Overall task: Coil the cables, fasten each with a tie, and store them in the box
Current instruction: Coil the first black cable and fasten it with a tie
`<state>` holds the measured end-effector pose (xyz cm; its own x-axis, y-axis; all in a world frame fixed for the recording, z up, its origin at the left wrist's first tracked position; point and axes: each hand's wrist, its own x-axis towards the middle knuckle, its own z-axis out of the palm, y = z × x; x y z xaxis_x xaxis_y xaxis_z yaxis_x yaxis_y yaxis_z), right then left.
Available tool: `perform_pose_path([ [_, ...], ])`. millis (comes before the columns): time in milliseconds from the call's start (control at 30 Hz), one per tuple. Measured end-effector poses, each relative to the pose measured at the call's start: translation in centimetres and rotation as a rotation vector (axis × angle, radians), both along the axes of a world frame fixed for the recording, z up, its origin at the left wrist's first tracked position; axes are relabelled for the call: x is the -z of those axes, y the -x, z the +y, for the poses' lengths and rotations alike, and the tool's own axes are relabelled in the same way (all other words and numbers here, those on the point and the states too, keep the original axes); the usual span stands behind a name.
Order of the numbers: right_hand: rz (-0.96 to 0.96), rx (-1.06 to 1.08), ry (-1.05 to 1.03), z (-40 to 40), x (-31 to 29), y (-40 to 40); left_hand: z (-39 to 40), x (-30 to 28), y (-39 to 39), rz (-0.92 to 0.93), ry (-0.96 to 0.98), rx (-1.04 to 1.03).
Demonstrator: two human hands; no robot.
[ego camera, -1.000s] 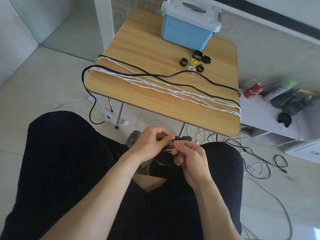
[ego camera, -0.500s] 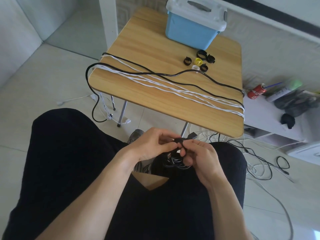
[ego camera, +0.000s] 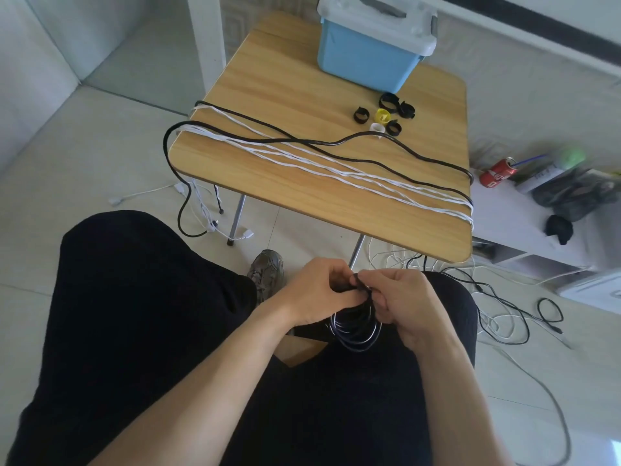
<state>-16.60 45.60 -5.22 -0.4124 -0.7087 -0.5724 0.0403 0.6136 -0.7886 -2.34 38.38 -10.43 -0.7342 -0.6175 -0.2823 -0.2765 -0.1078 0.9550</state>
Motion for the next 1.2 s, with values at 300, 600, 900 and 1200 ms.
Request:
perform_pose_path([
  [300,0.394,0.339,0.410,1.8,0.0,-0.5,-0.6,-0.2,-0.7,0.136,-0.373,-0.167],
  [600,0.391,-0.149,0.334,2.7,0.4,-1.0,-0.8,-1.1,-0.8,0.214,-0.563,-0.222],
  [900,0.406,-0.138,0.387,1.8,0.4,-1.2,-1.1,-1.4,-0.7,0.212,-0.582,-0.266],
  [1200,0.733,-0.156,0.556,1.1,0.9,-1.8,-2.3,-1.8,-0.5,0.205,-0.659,-0.266],
])
